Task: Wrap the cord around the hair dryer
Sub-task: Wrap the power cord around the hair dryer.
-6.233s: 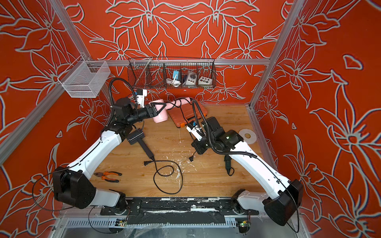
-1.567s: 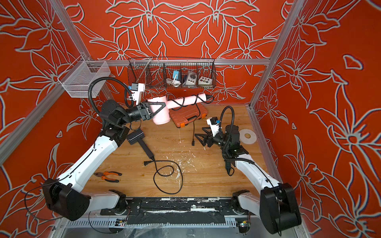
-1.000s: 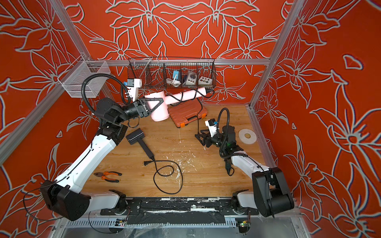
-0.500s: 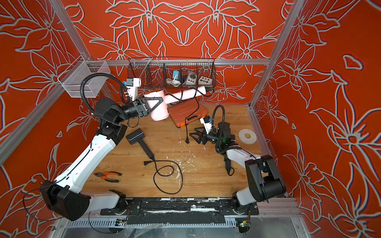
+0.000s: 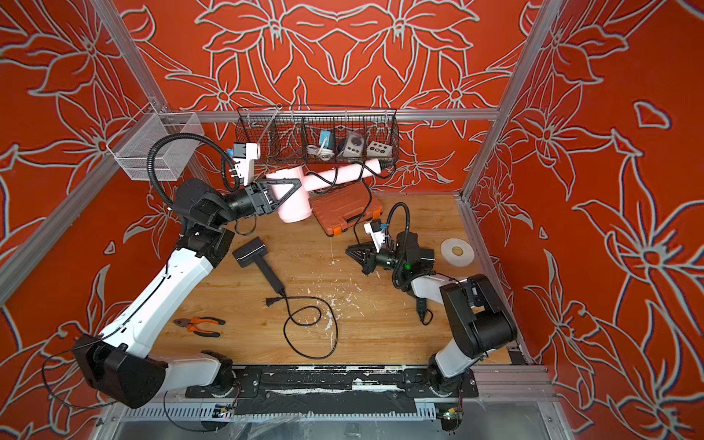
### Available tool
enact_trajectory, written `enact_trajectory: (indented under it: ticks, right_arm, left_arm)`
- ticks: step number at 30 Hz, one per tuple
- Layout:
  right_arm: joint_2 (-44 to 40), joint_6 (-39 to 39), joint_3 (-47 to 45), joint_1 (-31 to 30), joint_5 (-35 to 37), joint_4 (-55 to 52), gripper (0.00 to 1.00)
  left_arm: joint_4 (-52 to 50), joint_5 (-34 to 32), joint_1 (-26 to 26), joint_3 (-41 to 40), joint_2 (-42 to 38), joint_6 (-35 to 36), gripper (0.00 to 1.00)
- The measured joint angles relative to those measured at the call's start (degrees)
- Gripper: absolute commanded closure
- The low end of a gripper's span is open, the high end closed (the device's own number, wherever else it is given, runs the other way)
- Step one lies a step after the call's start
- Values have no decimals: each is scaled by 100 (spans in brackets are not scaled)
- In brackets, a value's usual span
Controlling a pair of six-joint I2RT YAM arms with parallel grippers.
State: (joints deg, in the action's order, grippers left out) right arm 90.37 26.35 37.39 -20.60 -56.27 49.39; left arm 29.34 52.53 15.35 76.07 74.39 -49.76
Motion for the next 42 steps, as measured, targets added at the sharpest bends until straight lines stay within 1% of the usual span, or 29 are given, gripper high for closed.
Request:
enact_trajectory:
  ticks: [1, 2, 3, 4, 5, 6, 7, 9, 11, 13, 16, 21, 22, 24, 27, 31, 35, 39, 42]
  right_arm:
    - [-9, -4, 0, 2, 0, -4, 63]
    - [-13, 7, 0, 2, 0, -20, 66]
    - [-17, 13, 0, 2, 0, -31, 72]
    - [-20, 2, 0, 2, 2, -46, 85]
    - [-22, 26, 0, 2, 4, -61, 93]
    - [-22, 24, 2, 2, 2, -83, 96]
    - [-22, 35, 7, 2, -9, -94, 94]
    - [-22, 26, 15, 2, -26, -101, 86]
    - [-22, 13, 24, 2, -28, -120, 92]
    - [-22, -4, 39, 2, -28, -166, 93]
    - [-22, -61, 46, 2, -26, -286, 84]
    - [-31, -157, 31, 2, 24, -457, 75]
    - [-44, -166, 22, 2, 37, -481, 76]
    - [-92, -192, -26, 2, 74, -557, 89]
    - [-177, -280, -44, 2, 125, -732, 100]
    - [-289, -393, -44, 2, 238, -984, 100]
    - [-498, -505, -46, -4, 442, -1392, 100]
    - [-1095, -708, -160, -85, 852, -1982, 100]
    - [-1659, -1062, -162, -374, 1322, -2747, 100]
  left_arm:
    - [-2, 0, 0, 0, 0, 0, 100]
    - [-4, 0, 0, 0, 0, 0, 100]
    - [-4, -2, 0, 0, 0, 0, 100]
    - [-2, 0, 0, 0, 0, 0, 100]
    - [-2, -2, 0, 0, 0, 0, 100]
    - [-2, -2, 0, 0, 0, 0, 100]
    - [-7, -2, 0, 0, 0, 0, 100]
    - [-7, -2, 0, 0, 0, 0, 100]
    - [-4, -2, 0, 0, 0, 0, 100]
    - [-9, -2, -2, 0, 0, 2, 100]
    - [-22, -2, -4, 0, 0, 24, 100]
    - [-26, -24, -4, 0, 0, 61, 100]
    - [-28, -28, -4, 0, 0, 68, 100]
    - [-31, -33, -4, 0, 2, 72, 100]
    - [-39, -39, -11, 0, 2, 85, 100]
    - [-57, -46, -17, 0, 4, 107, 100]
    - [-212, -138, -33, 0, 4, 293, 100]
    - [-398, -380, -120, 0, 26, 496, 100]
    - [-378, -581, -271, -2, 140, 509, 100]
